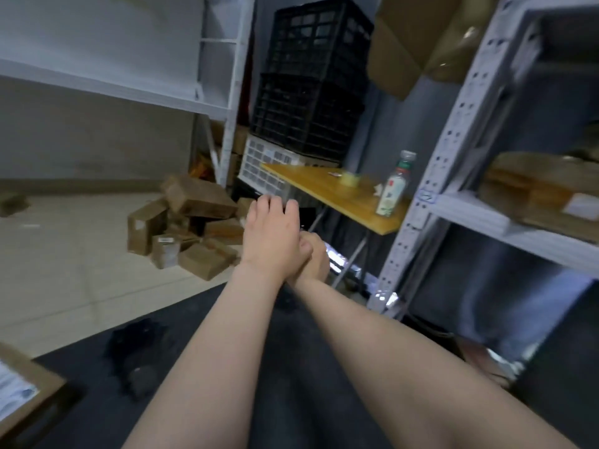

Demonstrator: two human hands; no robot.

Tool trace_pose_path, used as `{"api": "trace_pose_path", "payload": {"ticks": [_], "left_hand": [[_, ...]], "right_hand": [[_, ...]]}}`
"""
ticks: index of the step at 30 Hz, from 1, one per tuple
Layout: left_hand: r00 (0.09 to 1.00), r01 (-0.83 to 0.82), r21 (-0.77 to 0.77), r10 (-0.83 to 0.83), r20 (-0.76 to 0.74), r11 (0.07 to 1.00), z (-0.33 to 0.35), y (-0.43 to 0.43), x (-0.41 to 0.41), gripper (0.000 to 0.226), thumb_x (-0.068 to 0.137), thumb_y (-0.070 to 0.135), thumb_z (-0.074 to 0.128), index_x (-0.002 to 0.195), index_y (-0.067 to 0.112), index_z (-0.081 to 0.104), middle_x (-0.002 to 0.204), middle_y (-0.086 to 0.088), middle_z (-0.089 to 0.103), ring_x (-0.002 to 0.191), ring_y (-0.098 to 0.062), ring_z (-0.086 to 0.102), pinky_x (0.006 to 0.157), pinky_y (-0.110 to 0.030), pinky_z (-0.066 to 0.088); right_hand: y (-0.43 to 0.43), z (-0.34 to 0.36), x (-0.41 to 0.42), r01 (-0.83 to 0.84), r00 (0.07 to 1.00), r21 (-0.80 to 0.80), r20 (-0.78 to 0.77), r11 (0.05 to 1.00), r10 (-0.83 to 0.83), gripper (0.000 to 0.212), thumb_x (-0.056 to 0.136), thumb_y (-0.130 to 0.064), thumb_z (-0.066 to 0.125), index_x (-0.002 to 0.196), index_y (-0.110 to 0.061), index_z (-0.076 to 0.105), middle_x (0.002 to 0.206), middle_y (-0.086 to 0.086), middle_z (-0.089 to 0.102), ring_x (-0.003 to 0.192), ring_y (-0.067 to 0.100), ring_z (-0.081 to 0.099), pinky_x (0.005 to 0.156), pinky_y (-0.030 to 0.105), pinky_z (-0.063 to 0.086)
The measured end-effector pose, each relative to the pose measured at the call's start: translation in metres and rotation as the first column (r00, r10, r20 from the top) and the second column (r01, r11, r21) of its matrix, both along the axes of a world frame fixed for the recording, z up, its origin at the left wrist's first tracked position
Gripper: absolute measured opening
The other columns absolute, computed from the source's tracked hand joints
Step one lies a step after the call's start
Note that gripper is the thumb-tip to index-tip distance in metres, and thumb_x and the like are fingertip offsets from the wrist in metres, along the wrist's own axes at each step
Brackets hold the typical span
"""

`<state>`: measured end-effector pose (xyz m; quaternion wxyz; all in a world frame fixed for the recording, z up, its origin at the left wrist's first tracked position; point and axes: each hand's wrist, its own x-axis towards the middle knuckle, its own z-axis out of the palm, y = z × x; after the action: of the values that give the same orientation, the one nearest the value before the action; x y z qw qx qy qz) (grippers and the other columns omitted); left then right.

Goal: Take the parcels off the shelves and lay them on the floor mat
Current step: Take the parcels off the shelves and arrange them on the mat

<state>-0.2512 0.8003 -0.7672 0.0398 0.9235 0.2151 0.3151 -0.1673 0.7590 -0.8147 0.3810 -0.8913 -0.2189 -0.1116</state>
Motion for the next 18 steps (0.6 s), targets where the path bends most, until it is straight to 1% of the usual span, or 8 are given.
{"api": "trace_pose_path", "payload": {"ticks": [1, 2, 3, 6, 9, 11, 15, 18], "left_hand": [[0.999, 0.039, 0.030, -0.039, 0.013, 0.999, 0.006, -0.011, 0.008, 0.058, 0.086, 0.046, 0.054, 0.132, 0.013, 0.043, 0.136, -0.013, 0.047, 0.136, -0.032, 0.031, 0.115, -0.041, 0.023], [0.997, 0.073, 0.054, -0.075, 0.029, 0.996, 0.013, -0.022, 0.016, 0.057, 0.085, 0.047, 0.054, 0.130, 0.014, 0.044, 0.135, -0.012, 0.048, 0.136, -0.032, 0.030, 0.115, -0.042, 0.023], [0.993, 0.104, 0.071, -0.107, 0.048, 0.992, 0.019, -0.032, 0.024, 0.055, 0.084, 0.047, 0.054, 0.128, 0.015, 0.045, 0.134, -0.011, 0.048, 0.137, -0.032, 0.030, 0.115, -0.041, 0.023], [0.978, 0.165, 0.092, -0.175, 0.112, 0.982, 0.034, -0.057, 0.040, 0.051, 0.086, 0.050, 0.053, 0.124, 0.016, 0.046, 0.132, -0.009, 0.050, 0.139, -0.029, 0.029, 0.115, -0.039, 0.022], [0.960, 0.230, 0.079, -0.240, 0.144, 0.970, 0.042, -0.076, 0.050, 0.059, 0.087, 0.056, 0.053, 0.130, 0.018, 0.043, 0.135, -0.007, 0.047, 0.140, -0.028, 0.028, 0.115, -0.037, 0.023], [0.953, 0.271, 0.064, -0.277, 0.123, 0.960, 0.042, -0.086, 0.056, 0.067, 0.086, 0.060, 0.054, 0.136, 0.018, 0.039, 0.140, -0.007, 0.044, 0.141, -0.029, 0.026, 0.115, -0.038, 0.022], [0.941, 0.329, 0.054, -0.332, 0.071, 0.943, 0.038, -0.099, 0.067, 0.074, 0.085, 0.064, 0.056, 0.139, 0.017, 0.036, 0.144, -0.007, 0.040, 0.142, -0.030, 0.023, 0.116, -0.039, 0.021], [0.934, 0.347, 0.005, -0.346, 0.091, 0.938, 0.040, -0.103, 0.076, 0.072, 0.086, 0.064, 0.055, 0.137, 0.016, 0.037, 0.142, -0.008, 0.041, 0.140, -0.030, 0.027, 0.114, -0.039, 0.025]], "right_hand": [[-0.009, 0.010, 0.008, 0.004, 1.000, -0.019, 0.011, 1.000, -0.004, 0.023, 0.093, -0.012, 0.048, 0.074, -0.016, 0.060, 0.087, 0.004, 0.062, 0.080, 0.026, 0.058, 0.062, 0.021, 0.042], [-0.019, 0.020, 0.019, 0.047, 0.996, -0.055, 0.074, 0.997, -0.043, 0.024, 0.095, -0.015, 0.045, 0.081, -0.017, 0.064, 0.097, 0.006, 0.065, 0.088, 0.029, 0.062, 0.067, 0.026, 0.043], [-0.031, 0.032, 0.028, 0.089, 0.988, -0.100, 0.139, 0.991, -0.075, 0.025, 0.097, -0.017, 0.043, 0.088, -0.016, 0.067, 0.102, 0.007, 0.066, 0.093, 0.029, 0.064, 0.068, 0.029, 0.043], [-0.070, 0.065, 0.059, 0.195, 0.937, -0.176, 0.324, 0.965, -0.131, 0.025, 0.093, -0.026, 0.047, 0.094, -0.017, 0.070, 0.105, 0.006, 0.066, 0.098, 0.028, 0.062, 0.072, 0.032, 0.043], [-0.120, 0.092, 0.090, 0.350, 0.846, -0.121, 0.466, 0.929, -0.258, 0.026, 0.088, -0.031, 0.054, 0.097, -0.014, 0.072, 0.110, 0.006, 0.059, 0.110, 0.026, 0.053, 0.086, 0.036, 0.044], [-0.153, 0.110, 0.111, 0.455, 0.776, -0.064, 0.519, 0.888, -0.360, 0.027, 0.084, -0.035, 0.060, 0.102, -0.016, 0.069, 0.115, 0.005, 0.054, 0.115, 0.026, 0.048, 0.093, 0.038, 0.043], [-0.203, 0.138, 0.143, 0.681, 0.641, 0.034, 0.455, 0.731, -0.618, 0.059, 0.073, -0.046, 0.073, 0.120, -0.015, 0.054, 0.132, 0.011, 0.045, 0.120, 0.034, 0.043, 0.098, 0.043, 0.038], [-0.226, 0.155, 0.159, 0.776, 0.580, 0.083, 0.298, 0.626, -0.758, 0.087, 0.067, -0.053, 0.079, 0.132, -0.010, 0.041, 0.144, 0.015, 0.037, 0.126, 0.038, 0.040, 0.102, 0.046, 0.036]]}}
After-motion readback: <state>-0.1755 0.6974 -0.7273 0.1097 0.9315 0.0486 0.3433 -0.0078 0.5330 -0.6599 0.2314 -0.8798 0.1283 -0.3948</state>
